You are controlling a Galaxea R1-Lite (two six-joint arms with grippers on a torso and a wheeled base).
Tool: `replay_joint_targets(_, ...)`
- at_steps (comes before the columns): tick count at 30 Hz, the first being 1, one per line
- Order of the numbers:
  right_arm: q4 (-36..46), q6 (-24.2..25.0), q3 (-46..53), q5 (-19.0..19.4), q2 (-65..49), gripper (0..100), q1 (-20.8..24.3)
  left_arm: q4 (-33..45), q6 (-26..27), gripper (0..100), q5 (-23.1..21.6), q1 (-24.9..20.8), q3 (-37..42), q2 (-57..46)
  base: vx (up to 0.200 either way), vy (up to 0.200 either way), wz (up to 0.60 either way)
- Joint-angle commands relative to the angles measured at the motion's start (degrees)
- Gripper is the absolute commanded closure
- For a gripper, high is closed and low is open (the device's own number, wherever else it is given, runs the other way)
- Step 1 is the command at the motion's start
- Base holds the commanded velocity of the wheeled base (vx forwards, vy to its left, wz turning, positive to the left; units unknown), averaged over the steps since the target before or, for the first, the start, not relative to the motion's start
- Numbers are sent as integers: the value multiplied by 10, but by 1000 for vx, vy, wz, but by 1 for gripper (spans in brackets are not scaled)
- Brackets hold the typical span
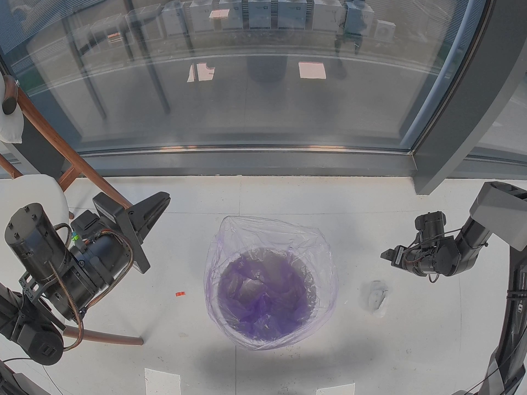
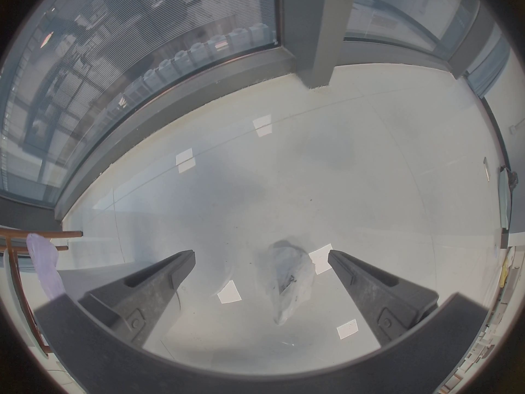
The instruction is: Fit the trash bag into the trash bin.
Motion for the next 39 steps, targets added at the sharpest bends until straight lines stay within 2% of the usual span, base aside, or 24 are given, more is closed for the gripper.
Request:
replay_joint_targets(1,-1,1,-7,-7,26,0,17,-48,-53,100,-21,27,19,-16,0,0,0)
replay_joint_targets(6,0,2,-6,-11,28,0,19,-75,-84,100,-73,63,48,-22,-200,0,0)
replay_joint_targets(16,-1,4,-6,-15,40,0,17,-75,-79,100,-77,64,50,-28,-200,0,0)
replay_joint_targets(23,2,5,-54,-15,64,0,17,-75,-67,100,-80,71,47,-29,0,0,0)
replay_joint_targets(26,2,3,-74,-21,73,0,18,-75,-59,100,-95,69,51,-31,0,0,0)
replay_joint_targets(27,2,3,-84,-22,80,0,18,-75,-59,0,-103,69,52,-31,0,0,0)
replay_joint_targets(31,6,2,-119,-32,106,0,17,-75,-57,0,-106,72,53,-29,0,0,0)
replay_joint_targets(39,121,9,-197,-32,118,0,21,-75,-56,0,-106,71,52,-26,0,0,0)
